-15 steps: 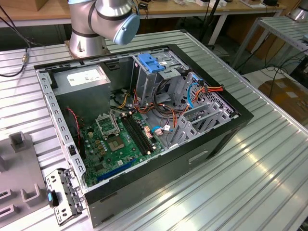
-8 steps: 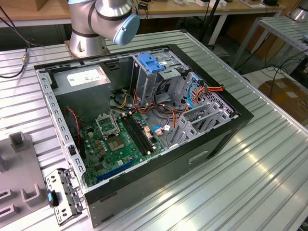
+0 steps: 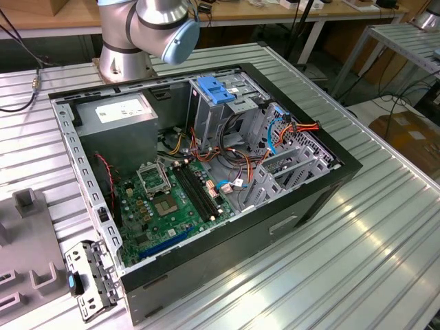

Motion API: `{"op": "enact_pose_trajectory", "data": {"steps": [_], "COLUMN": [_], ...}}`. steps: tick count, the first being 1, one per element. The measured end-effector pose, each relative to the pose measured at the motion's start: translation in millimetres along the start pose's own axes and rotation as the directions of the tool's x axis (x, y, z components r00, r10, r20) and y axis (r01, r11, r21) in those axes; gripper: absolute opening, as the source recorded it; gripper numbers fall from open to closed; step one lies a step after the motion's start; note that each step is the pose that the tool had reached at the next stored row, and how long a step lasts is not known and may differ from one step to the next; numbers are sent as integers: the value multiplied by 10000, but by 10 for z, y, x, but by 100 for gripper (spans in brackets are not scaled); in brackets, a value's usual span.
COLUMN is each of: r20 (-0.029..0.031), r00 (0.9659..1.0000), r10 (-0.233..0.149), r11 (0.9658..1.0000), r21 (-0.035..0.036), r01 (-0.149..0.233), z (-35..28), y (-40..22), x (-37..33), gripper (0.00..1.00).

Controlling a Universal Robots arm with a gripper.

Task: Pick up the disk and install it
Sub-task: 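Pick up the disk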

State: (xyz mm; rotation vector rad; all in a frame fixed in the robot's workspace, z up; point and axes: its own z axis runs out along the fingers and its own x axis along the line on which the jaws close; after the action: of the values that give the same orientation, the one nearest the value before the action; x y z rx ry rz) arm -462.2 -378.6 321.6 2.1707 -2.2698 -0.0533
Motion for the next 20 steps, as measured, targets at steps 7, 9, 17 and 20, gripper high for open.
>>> {"op": "enact_pose_trajectory", "data": {"steps": [7,9,17,20], "r20": [0,1,2,6], "r00": [10000,10000,10000,10000], "r10": [0,-3,-2,-2], "r11": [10000,10000,10000,10000], "r21": [1,40,94,95], "r01": [0,3,2,2], "z": [2,19,57,69], "y": [0,-2,0,3], "x": [0,1,-2,-20], "gripper": [60,60,51,51]}}
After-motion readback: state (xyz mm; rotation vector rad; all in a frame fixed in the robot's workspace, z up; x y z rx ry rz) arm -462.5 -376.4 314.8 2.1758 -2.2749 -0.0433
